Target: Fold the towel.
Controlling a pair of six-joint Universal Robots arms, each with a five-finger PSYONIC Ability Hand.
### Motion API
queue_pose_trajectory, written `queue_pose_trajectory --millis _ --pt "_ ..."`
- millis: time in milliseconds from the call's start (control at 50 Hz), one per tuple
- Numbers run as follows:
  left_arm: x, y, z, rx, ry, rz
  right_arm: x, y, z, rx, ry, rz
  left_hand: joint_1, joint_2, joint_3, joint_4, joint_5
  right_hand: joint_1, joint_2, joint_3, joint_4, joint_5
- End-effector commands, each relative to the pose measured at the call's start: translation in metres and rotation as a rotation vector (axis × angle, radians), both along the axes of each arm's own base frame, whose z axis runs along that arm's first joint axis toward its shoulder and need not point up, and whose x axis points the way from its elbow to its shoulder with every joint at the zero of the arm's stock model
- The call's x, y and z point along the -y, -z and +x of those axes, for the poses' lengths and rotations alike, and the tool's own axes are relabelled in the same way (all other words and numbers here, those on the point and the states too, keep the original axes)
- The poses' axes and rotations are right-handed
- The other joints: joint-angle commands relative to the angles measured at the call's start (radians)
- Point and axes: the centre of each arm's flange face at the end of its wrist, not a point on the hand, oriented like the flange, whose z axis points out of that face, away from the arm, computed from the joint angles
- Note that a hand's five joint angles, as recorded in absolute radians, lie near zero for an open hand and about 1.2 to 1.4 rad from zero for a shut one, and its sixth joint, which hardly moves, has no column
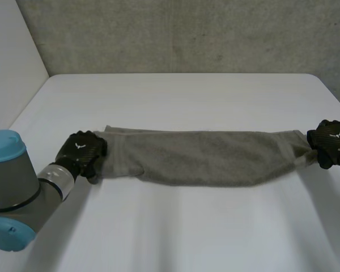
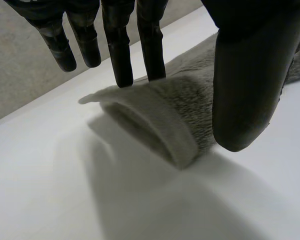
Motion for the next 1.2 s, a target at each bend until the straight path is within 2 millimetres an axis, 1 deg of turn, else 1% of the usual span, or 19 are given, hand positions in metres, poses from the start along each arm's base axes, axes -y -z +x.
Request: queue_pose_trajectory --millis 20,140,180,200,220,260,400,520,660,680,700,720,740,760,800,920,960,1060,1200 --pt "-0.005 0.0 -0.004 0.0 0.016 0.0 -0.001 0.0 0.0 0.001 -0.001 0.002 0.025 0.028 -0.051 -0.059 0.024 0.108 0.131 -0.042 -0.076 0.078" --pt "0.003 0.004 -0.005 -0.002 0.013 -0.014 -0.001 0.001 0.0 0.001 -0.001 0.004 0.263 0.265 -0.051 -0.059 0.261 0.108 0.131 -0.042 -0.076 0.078" --pt "0.006 0.01 -0.006 0.0 0.013 -0.007 -0.001 0.001 0.0 0.001 -0.001 0.004 0.407 0.409 -0.051 -0.059 0.405 0.108 0.131 -0.042 -0.076 0.078" --pt "0.009 0.015 -0.006 0.001 0.013 -0.001 -0.001 0.001 0.0 0.0 0.001 0.004 0.576 0.578 -0.051 -0.059 0.574 0.108 0.131 -0.042 -0.076 0.078" --pt "0.009 0.015 -0.006 0.001 0.013 -0.001 -0.001 0.001 0.0 0.0 0.001 0.004 0.577 0.58 -0.051 -0.059 0.576 0.108 0.131 -0.042 -0.076 0.078" --pt "0.014 0.018 -0.008 0.002 0.013 -0.004 0.0 0.0 -0.001 0.002 0.001 0.001 0.837 0.839 -0.051 -0.059 0.835 0.108 0.131 -0.042 -0.076 0.078" --pt "0.022 0.012 0.0 -0.003 -0.011 -0.02 0.006 -0.004 -0.007 0.002 0.016 -0.015 0.838 0.841 -0.051 -0.059 0.837 0.108 0.131 -0.042 -0.076 0.078" --pt "0.025 -0.012 0.018 -0.017 -0.055 -0.069 0.014 -0.012 -0.024 0.002 0.047 -0.042 0.838 0.841 -0.051 -0.059 0.837 0.108 0.131 -0.042 -0.076 0.078" --pt "0.013 -0.018 0.01 -0.043 0.035 -0.07 0.012 -0.011 -0.024 0.013 0.017 -0.033 0.838 0.841 -0.051 -0.059 0.837 0.108 0.131 -0.042 -0.076 0.078" --pt "0.01 -0.017 0.009 -0.044 0.045 -0.061 0.011 -0.01 -0.023 0.016 0.013 -0.025 0.827 0.829 -0.051 -0.059 0.825 0.108 0.131 -0.042 -0.076 0.078" --pt "0.007 -0.016 0.008 -0.043 0.05 -0.053 0.01 -0.009 -0.022 0.018 0.011 -0.017 0.548 0.55 -0.051 -0.059 0.546 0.108 0.131 -0.042 -0.076 0.078" --pt "0.007 -0.016 0.008 -0.043 0.05 -0.053 0.01 -0.009 -0.022 0.018 0.011 -0.017 0.545 0.547 -0.051 -0.059 0.543 0.108 0.131 -0.042 -0.076 0.078" --pt "0.002 -0.014 0.005 -0.041 0.062 -0.041 0.009 -0.009 -0.022 0.023 0.009 -0.008 0.161 0.164 -0.051 -0.059 0.16 0.108 0.131 -0.042 -0.076 0.078" --pt "0.002 -0.014 0.005 -0.041 0.062 -0.041 0.009 -0.009 -0.022 0.023 0.009 -0.008 0.158 0.16 -0.051 -0.059 0.156 0.108 0.131 -0.042 -0.076 0.078" --pt "-0.006 -0.012 0.0 -0.033 0.074 -0.014 0.01 -0.01 -0.024 0.026 0.006 -0.002 -0.261 -0.258 -0.051 -0.059 -0.262 0.108 0.131 -0.042 -0.076 0.078" --pt "-0.007 -0.016 0.003 -0.03 0.065 0.003 0.016 -0.017 -0.043 0.021 0.025 -0.014 -0.327 -0.324 -0.051 -0.059 -0.329 0.108 0.131 -0.042 -0.076 0.078" --pt "-0.001 -0.026 0.013 -0.033 0.032 -0.017 0.021 -0.029 -0.058 0.002 0.034 -0.045 -0.324 -0.322 -0.051 -0.059 -0.326 0.108 0.131 -0.042 -0.076 0.078" --pt "0.008 -0.04 0.028 -0.045 -0.017 -0.053 0.033 -0.052 -0.073 -0.019 0.054 -0.098 -0.324 -0.322 -0.051 -0.059 -0.326 0.108 0.131 -0.042 -0.076 0.078" --pt "0.01 -0.055 0.033 -0.059 -0.038 -0.099 0.043 -0.09 -0.074 -0.03 0.046 -0.167 -0.327 -0.324 -0.051 -0.059 -0.329 0.108 0.131 -0.042 -0.076 0.078"
